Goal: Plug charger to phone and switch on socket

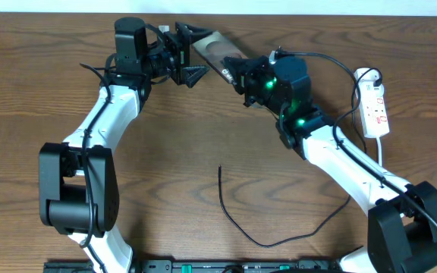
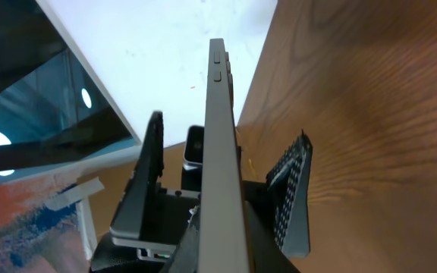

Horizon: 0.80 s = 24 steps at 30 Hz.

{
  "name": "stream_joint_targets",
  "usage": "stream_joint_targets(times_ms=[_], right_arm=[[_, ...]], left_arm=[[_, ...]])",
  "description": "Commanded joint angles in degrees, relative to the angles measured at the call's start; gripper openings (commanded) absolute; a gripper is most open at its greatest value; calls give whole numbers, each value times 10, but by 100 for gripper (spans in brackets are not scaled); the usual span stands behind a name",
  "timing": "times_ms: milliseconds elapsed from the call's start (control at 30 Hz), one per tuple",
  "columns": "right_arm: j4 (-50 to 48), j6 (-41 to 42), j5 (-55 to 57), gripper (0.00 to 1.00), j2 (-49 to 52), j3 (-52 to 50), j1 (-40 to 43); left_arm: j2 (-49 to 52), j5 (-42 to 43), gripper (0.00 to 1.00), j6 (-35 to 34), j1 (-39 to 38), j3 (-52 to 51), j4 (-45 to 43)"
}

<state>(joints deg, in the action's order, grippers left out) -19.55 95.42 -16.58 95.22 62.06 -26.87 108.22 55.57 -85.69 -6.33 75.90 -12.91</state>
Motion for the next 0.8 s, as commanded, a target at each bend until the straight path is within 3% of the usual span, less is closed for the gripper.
stream_joint_targets(times_ms=[0, 167, 367, 767], right_arm=[[-11, 28, 31, 1, -4, 11, -18], [-11, 45, 32, 1, -4, 11, -22], [-10, 53, 32, 1, -4, 11, -24], [-10, 71, 42, 2, -4, 11, -32]], left_arm=[[-9, -11, 91, -17, 1, 12, -2], [-9, -18, 82, -17, -5, 12, -3], [-9, -28, 80, -17, -15, 12, -12], [-9, -30, 54, -19, -20, 12, -27]])
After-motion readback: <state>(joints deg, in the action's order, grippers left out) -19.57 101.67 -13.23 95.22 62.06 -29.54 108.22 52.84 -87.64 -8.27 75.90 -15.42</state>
